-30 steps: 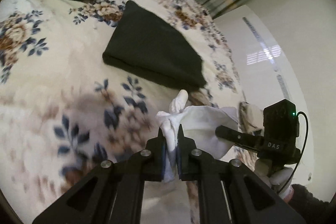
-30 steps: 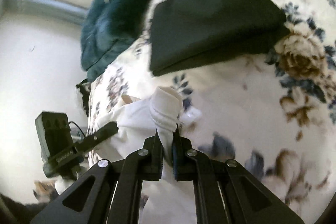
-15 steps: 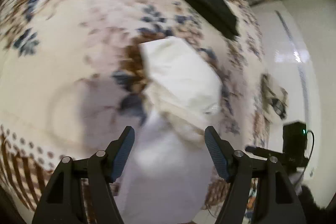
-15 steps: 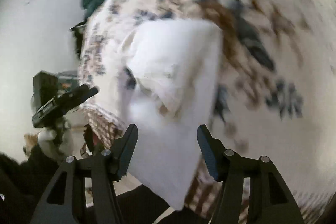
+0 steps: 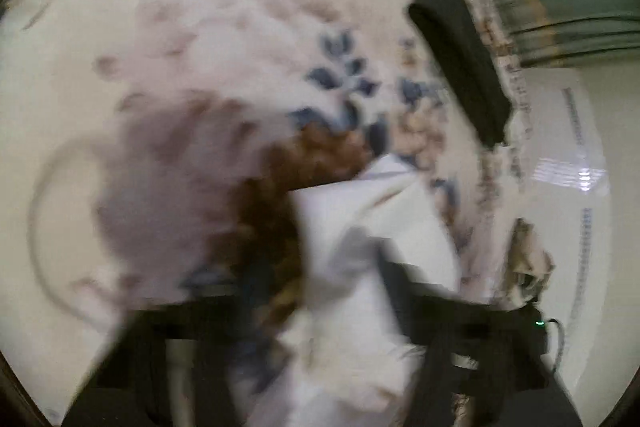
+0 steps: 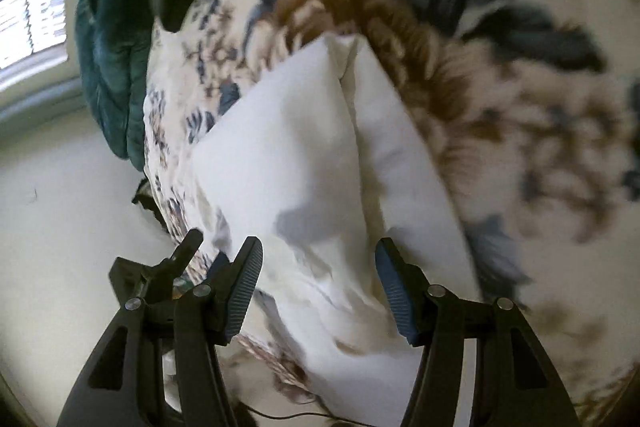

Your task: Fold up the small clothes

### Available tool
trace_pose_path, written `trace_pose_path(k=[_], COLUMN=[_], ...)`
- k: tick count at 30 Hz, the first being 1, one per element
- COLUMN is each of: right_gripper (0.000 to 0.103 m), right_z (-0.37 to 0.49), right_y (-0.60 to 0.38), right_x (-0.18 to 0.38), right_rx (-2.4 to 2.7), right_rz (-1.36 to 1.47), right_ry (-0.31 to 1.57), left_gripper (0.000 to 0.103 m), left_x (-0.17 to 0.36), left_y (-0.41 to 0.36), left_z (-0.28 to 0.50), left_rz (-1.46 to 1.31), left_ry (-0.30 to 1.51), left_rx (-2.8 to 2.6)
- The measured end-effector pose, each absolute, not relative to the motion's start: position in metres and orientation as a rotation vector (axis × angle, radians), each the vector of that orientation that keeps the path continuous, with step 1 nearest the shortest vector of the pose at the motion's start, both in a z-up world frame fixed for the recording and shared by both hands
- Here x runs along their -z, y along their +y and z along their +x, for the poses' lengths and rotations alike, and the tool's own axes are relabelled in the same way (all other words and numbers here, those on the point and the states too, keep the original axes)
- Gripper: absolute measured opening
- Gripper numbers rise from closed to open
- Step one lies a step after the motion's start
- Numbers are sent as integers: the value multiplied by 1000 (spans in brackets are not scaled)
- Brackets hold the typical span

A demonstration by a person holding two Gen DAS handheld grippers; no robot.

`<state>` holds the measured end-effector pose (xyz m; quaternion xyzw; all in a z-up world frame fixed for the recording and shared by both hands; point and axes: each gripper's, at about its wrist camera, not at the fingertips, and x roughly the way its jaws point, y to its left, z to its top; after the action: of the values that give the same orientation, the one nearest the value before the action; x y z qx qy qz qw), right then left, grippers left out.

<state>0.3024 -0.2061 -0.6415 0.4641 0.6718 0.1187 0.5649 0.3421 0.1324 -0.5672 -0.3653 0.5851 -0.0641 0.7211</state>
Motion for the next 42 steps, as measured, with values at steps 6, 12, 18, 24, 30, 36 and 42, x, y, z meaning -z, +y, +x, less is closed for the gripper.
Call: trace_pose_path(k=[6, 12, 18, 24, 30, 36, 42], right_gripper=[10, 9, 9, 52, 39, 5, 38], right_z=[316, 320, 308, 306, 294, 282, 291], right_y=[-205, -233, -257, -252, -235, -246, -242], right_x=[625, 601, 611, 605, 635, 625, 621], right_rx=[-303, -313, -261, -276, -301, -234, -280], right_rz=[1031, 907, 791, 788, 934, 902, 752], right_ry=[1540, 1571, 1634, 1610, 1649, 1585, 1682], left_gripper=[1, 1, 3, 56, 5, 10, 38], left_x=[530, 529, 551, 536, 553, 555, 529], left_y=[108, 96, 97, 114, 110, 103, 110], left_z=[317, 293, 280, 293, 321, 298, 307], left_rz=[-766, -759, -753, -702, -803, -789, -665], left_ry=[1242, 1299, 1386, 1316, 1283, 1364, 1322], left_rx=[189, 181, 174, 143, 175, 208, 178])
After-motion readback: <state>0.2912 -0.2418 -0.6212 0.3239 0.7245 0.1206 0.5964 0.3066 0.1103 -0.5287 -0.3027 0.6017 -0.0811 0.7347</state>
